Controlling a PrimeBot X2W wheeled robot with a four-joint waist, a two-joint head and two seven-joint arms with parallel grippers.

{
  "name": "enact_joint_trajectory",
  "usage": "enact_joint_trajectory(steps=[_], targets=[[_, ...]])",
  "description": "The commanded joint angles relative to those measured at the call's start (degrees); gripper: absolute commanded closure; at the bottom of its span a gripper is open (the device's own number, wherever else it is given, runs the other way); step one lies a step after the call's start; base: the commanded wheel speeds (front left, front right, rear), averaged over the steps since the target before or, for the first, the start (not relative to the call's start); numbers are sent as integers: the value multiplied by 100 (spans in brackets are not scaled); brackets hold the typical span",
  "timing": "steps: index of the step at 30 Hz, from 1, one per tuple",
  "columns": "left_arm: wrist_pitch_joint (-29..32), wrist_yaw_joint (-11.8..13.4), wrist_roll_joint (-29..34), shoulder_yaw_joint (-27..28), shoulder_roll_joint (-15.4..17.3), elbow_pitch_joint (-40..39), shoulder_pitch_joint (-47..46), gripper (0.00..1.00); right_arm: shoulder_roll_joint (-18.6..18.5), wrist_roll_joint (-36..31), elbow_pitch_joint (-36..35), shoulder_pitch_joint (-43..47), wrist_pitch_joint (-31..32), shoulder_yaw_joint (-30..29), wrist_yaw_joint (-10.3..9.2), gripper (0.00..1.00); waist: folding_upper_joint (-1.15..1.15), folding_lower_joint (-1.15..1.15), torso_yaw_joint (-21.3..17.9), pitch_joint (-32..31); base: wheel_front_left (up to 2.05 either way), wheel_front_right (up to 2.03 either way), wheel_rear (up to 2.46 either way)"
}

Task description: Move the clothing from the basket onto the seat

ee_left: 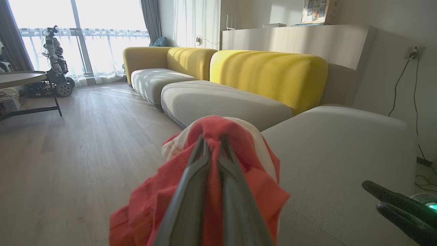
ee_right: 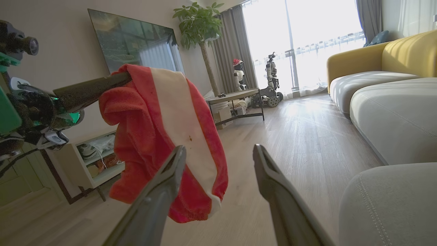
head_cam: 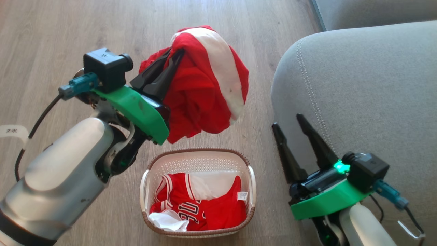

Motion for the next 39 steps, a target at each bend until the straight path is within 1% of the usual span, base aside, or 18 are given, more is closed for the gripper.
enact_joint_trajectory(steps=[1, 6, 10, 13, 14, 16, 19, 26, 32, 36, 39], targets=[[-26, 33, 52, 323, 208, -179, -369, 100, -47, 9, -155, -216, -36, 168, 43, 0, 0, 0, 14, -13, 0, 0, 0], [-87, 27, 161, 232, 151, -216, -381, 100, -302, 130, 63, -494, 101, 459, 43, 0, 0, 0, 74, -32, 0, 0, 0], [-91, 4, 171, 181, 102, -214, -387, 100, -527, 242, 266, -881, 124, 634, 43, 0, 0, 0, 128, -42, 0, 0, 0], [-85, -15, 169, 145, 63, -216, -396, 100, -700, 389, 452, -1198, 172, 876, 43, 0, 0, 0, 189, -64, 0, 0, 0], [-85, -15, 169, 145, 63, -216, -396, 100, -700, 389, 452, -1198, 172, 876, 43, 0, 0, 0, 189, -64, 0, 0, 0], [-73, -29, 176, 114, 37, -212, -408, 100, -809, 543, 567, -1413, 199, 1102, 43, 0, 0, 0, 233, -81, 0, 0, 0], [-52, -42, 185, 64, -11, -214, -422, 100, -1030, 599, 821, -1768, 239, 1468, 43, 0, 0, 0, 295, -114, 0, 0, 0], [-3, -91, 198, -75, -134, -207, -433, 100, -1139, 976, 1372, -2351, 170, 1874, 43, 0, 0, 0, 448, -179, 0, 0, 0], [45, -147, 208, -184, -220, -195, -459, 100, -1241, 1250, 1793, -2871, 157, 2479, 43, 0, 0, 0, 550, -180, 0, 0, 0], [65, -194, 238, -279, -279, -159, -469, 100, -1154, 1588, 2104, -3198, 111, 3050, 43, 0, 0, 0, 594, -204, 0, 0, 0], [78, -219, 257, -347, -332, -148, -471, 100, -1037, 1879, 2359, -3401, 47, 3288, 43, 0, 0, 0, 632, -221, 0, 0, 0]])
